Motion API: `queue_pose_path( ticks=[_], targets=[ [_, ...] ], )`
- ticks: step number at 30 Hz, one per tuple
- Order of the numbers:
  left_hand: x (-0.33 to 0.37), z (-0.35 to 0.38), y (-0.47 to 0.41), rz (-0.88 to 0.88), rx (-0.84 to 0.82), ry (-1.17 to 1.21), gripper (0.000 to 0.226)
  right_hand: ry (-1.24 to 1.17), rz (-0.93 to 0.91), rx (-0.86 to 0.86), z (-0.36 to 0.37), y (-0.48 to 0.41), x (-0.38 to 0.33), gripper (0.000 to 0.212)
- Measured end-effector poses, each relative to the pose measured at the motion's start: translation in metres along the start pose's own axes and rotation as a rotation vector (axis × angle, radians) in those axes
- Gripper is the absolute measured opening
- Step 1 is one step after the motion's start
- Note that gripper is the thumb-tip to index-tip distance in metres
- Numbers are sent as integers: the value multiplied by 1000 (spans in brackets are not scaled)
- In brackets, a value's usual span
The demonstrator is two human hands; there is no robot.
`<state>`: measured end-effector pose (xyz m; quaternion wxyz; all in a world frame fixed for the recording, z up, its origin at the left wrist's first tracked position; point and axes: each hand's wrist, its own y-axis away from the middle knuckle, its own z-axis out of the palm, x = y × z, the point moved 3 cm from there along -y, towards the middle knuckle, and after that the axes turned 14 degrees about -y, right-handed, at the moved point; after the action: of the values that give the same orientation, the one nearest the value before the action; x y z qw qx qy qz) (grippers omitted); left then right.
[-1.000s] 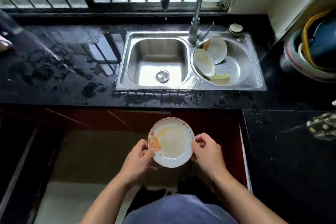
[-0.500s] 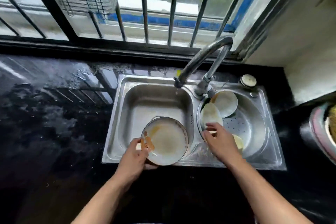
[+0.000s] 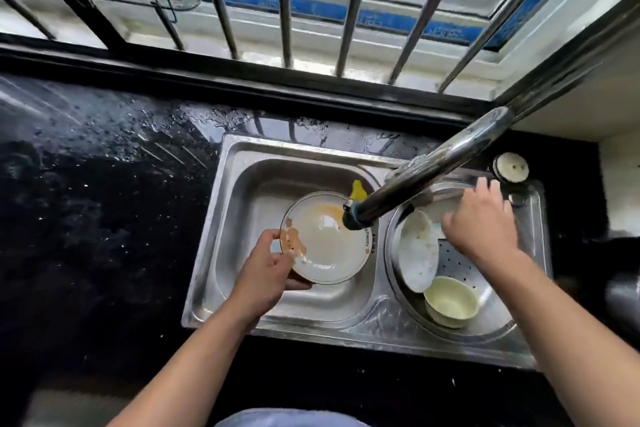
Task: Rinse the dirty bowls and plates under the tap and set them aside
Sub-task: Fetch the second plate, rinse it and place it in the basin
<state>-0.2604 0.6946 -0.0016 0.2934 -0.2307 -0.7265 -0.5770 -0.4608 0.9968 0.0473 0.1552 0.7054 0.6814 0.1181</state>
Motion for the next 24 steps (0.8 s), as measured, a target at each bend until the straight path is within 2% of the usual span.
queue_pose_path(
  ticks=[3,8,12,18,24],
  targets=[
    [-7,4,-3,-8,19,-1,22,-243,-81,53,13,41,-11,54],
    [-17,8,-6,-32,41,-8,24,-510,-263,-99,49,107,-42,42],
    [-21,10,-9,-18,27,29,25,-652,-370,-117,62,139,-66,41],
    [-27,10,-15,-15,31,46,22,-691,-483,-95,60,150,-83,38],
    [-28,8,-13,-10,15,59,20,-705,-443,-64,57,145,-83,38]
  ],
)
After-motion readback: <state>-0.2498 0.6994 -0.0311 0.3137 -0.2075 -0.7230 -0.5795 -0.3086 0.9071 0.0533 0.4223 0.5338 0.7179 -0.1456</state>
